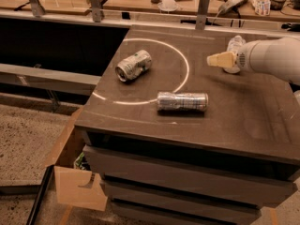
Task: Move blue plastic bottle near 7up can
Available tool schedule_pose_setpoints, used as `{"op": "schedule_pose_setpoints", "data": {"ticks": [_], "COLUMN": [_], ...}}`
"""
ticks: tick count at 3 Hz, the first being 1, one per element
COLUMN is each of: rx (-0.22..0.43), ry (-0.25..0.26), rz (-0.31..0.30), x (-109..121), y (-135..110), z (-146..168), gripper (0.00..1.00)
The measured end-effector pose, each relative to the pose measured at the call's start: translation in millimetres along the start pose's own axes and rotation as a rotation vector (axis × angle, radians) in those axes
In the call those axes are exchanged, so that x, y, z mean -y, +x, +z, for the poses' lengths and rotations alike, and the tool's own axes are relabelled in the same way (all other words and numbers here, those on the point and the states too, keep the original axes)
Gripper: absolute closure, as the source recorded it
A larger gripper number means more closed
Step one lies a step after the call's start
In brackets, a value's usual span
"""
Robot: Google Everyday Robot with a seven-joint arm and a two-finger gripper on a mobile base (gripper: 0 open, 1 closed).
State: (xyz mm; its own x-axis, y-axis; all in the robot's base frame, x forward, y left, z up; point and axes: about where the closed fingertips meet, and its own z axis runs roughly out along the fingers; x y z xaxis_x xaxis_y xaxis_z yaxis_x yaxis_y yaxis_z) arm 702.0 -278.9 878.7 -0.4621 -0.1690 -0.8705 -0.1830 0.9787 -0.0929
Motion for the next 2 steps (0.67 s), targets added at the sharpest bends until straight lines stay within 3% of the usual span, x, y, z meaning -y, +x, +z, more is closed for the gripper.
{"op": "schedule_pose_setpoints", "data": {"ticks": [2], "rx": [-0.05], "ry": [0.006], "rz": [-0.006], "x": [-13.5], "y": [11.7], "z": [17.1], "gripper": [0.64]}}
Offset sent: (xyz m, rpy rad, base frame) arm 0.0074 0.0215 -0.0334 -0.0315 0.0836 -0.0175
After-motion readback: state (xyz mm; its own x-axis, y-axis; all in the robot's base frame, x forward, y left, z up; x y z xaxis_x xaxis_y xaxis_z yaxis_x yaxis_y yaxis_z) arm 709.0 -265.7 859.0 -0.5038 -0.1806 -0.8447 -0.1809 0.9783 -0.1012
